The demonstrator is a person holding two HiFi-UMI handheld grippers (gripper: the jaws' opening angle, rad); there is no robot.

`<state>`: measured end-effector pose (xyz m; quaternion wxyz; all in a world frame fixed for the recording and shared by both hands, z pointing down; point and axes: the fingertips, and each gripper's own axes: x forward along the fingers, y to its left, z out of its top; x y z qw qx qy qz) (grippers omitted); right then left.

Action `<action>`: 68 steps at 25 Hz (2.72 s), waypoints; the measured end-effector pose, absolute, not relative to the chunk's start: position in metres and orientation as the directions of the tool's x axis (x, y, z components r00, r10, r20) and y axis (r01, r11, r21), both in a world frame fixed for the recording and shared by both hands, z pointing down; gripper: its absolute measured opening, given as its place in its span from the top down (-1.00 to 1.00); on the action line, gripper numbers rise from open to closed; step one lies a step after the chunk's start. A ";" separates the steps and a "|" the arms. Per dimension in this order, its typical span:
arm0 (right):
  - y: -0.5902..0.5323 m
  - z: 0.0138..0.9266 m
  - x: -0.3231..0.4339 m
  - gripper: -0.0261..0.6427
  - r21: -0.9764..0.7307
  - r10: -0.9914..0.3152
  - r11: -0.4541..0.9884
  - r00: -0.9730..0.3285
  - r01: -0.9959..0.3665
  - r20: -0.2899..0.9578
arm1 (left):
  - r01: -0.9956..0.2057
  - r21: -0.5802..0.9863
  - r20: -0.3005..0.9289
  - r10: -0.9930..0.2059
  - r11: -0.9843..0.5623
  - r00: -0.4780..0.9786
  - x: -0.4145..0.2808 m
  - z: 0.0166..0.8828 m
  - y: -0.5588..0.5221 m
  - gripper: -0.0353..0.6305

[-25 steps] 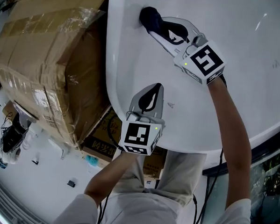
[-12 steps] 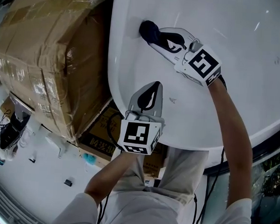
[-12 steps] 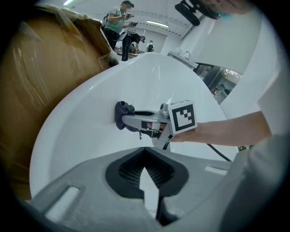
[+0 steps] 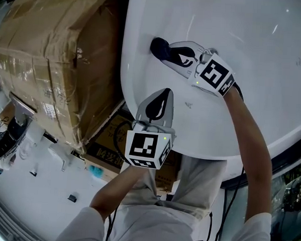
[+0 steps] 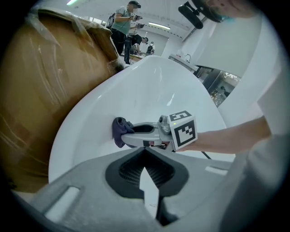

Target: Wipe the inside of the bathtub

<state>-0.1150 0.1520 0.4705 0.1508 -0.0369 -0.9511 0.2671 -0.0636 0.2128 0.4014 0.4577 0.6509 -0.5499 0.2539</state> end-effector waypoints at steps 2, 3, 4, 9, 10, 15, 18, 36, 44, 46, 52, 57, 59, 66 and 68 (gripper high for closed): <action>0.160 0.471 -0.115 0.61 -0.528 0.158 0.849 -0.951 -0.005 0.264 | -0.947 0.320 0.834 -0.482 0.025 0.269 -0.064 0.398 0.216 0.89; 0.164 0.471 -0.115 0.61 -0.528 0.162 0.849 -0.950 -0.002 0.265 | -0.947 0.320 0.833 -0.482 0.023 0.270 -0.064 0.397 0.217 0.89; 0.168 0.471 -0.115 0.61 -0.523 0.169 0.852 -0.948 0.003 0.269 | -0.947 0.321 0.833 -0.482 0.021 0.271 -0.064 0.397 0.218 0.89; 0.189 0.472 -0.117 0.61 -0.517 0.234 0.854 -0.932 0.060 0.278 | -0.949 0.316 0.838 -0.477 0.023 0.267 -0.067 0.398 0.222 0.89; 0.195 0.471 -0.116 0.61 -0.521 0.251 0.850 -0.928 0.075 0.277 | -0.949 0.315 0.838 -0.477 0.024 0.266 -0.067 0.398 0.222 0.89; 0.221 0.468 -0.114 0.61 -0.540 0.339 0.828 -0.902 0.150 0.269 | -0.951 0.309 0.838 -0.477 0.018 0.264 -0.069 0.398 0.218 0.89; 0.225 0.468 -0.107 0.61 -0.545 0.368 0.821 -0.886 0.168 0.282 | -0.951 0.308 0.838 -0.479 0.018 0.262 -0.068 0.397 0.213 0.89; 0.022 0.503 -0.046 0.60 -0.444 -0.244 0.787 -0.876 -0.430 0.416 | -0.952 0.307 0.829 -0.490 -0.007 0.271 -0.064 0.405 0.160 0.89; -0.064 0.509 -0.051 0.61 -0.412 -0.372 0.745 -0.839 -0.525 0.397 | -0.953 0.302 0.839 -0.472 -0.008 0.270 -0.063 0.419 0.145 0.89; -0.081 0.508 -0.052 0.61 -0.395 -0.387 0.749 -0.834 -0.533 0.392 | -0.953 0.303 0.837 -0.478 0.000 0.266 -0.062 0.422 0.136 0.89; -0.114 0.509 -0.059 0.61 -0.356 -0.420 0.752 -0.820 -0.555 0.389 | -0.954 0.299 0.833 -0.488 0.001 0.261 -0.063 0.428 0.114 0.89; -0.141 0.512 -0.052 0.61 -0.339 -0.484 0.714 -0.782 -0.613 0.394 | -0.955 0.296 0.837 -0.481 -0.001 0.260 -0.062 0.433 0.106 0.89; -0.144 0.511 -0.056 0.61 -0.336 -0.481 0.722 -0.788 -0.605 0.386 | -0.956 0.294 0.840 -0.476 -0.003 0.260 -0.060 0.435 0.106 0.89; -0.123 0.504 -0.072 0.61 -0.334 -0.408 0.782 -0.838 -0.525 0.362 | -0.955 0.297 0.846 -0.459 -0.020 0.273 -0.053 0.441 0.110 0.89; -0.113 0.503 -0.074 0.62 -0.324 -0.381 0.804 -0.850 -0.498 0.363 | -0.954 0.298 0.846 -0.457 -0.023 0.275 -0.050 0.441 0.110 0.89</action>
